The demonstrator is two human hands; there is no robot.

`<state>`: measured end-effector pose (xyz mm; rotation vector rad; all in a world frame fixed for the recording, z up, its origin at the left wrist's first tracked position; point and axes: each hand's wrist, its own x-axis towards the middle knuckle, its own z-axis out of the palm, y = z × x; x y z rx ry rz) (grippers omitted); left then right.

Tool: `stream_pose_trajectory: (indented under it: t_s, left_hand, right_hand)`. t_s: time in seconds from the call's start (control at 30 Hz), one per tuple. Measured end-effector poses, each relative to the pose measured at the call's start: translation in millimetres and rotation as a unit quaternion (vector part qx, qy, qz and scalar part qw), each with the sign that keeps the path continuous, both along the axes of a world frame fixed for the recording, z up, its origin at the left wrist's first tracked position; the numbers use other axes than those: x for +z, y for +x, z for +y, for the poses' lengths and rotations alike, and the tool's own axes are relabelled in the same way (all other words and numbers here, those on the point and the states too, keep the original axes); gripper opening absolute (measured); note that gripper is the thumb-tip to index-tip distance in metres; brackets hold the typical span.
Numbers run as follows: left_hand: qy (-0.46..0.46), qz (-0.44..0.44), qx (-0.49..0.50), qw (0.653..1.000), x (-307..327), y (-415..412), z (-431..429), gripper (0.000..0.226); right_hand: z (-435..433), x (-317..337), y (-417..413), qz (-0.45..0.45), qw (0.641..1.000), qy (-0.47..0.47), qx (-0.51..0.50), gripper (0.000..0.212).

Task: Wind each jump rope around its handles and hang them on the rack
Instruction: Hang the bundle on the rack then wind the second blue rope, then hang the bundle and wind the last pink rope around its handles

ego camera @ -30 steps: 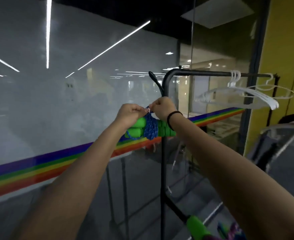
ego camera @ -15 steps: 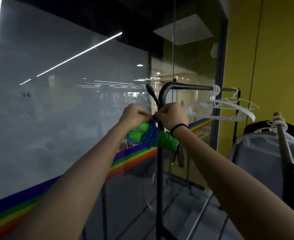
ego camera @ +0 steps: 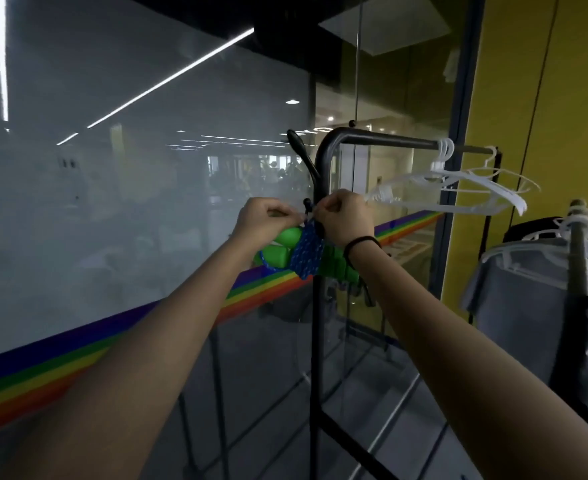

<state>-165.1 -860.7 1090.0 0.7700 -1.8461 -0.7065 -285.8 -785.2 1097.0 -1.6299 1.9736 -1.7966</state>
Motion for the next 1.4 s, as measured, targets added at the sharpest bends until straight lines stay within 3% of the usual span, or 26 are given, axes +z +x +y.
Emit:
stream_pose_trajectory:
  t_s: [0.23, 0.37, 0.43, 0.53, 0.67, 0.77, 0.83, 1.0, 1.17, 1.3, 1.4]
  left_hand:
    - [-0.001, 0.068, 0.086, 0.994, -6.0, 28.1, 57.3, 0.008]
    - [0.028, 0.104, 0.176, 0.978, -26.5, 52.7, 130.3, 0.012]
    - [0.061, 0.113, 0.208, 0.970, -49.4, 63.0, 180.1, 0.004]
    - [0.092, 0.155, 0.255, 0.950, -88.2, 75.1, 264.1, 0.019]
    - [0.126, 0.166, 0.348, 0.914, -144.3, 97.5, 387.7, 0.020]
    - [0.137, 0.121, 0.403, 0.897, -184.5, 122.6, 479.3, 0.042]
    - [0.148, 0.107, 0.441, 0.879, -205.6, 137.7, 528.1, 0.044]
    - [0.199, 0.147, 0.490, 0.836, -244.1, 158.6, 622.4, 0.025]
    - [0.255, 0.190, 0.494, 0.809, -275.9, 178.5, 710.0, 0.025]
    - [0.321, 0.128, 0.514, 0.785, -330.4, 199.2, 793.5, 0.018]
    - [0.364, 0.082, 0.510, 0.775, -375.6, 211.1, 853.1, 0.012]
  right_hand:
    - [33.1, 12.1, 20.6, -0.110, 0.985, -0.034, 0.129, 0.010]
    - [76.4, -7.5, 42.1, -0.144, 0.958, 0.009, 0.248, 0.019]
    - [107.6, -27.1, 55.7, -0.173, 0.932, 0.041, 0.314, 0.026]
    - [159.8, -58.6, 74.5, -0.162, 0.913, 0.079, 0.365, 0.023]
    - [242.7, -101.5, 98.5, -0.142, 0.843, 0.178, 0.487, 0.022]
    - [308.8, -135.3, 121.9, -0.110, 0.777, 0.231, 0.575, 0.016]
    - [349.0, -157.3, 137.8, -0.080, 0.741, 0.258, 0.615, 0.011]
    - [428.0, -207.7, 167.9, -0.021, 0.683, 0.313, 0.660, 0.022]
    - [507.7, -250.1, 189.3, -0.030, 0.642, 0.376, 0.667, 0.020]
    - [582.7, -307.0, 214.2, -0.002, 0.621, 0.427, 0.657, 0.020]
    - [639.1, -367.4, 230.4, 0.041, 0.582, 0.479, 0.655, 0.015]
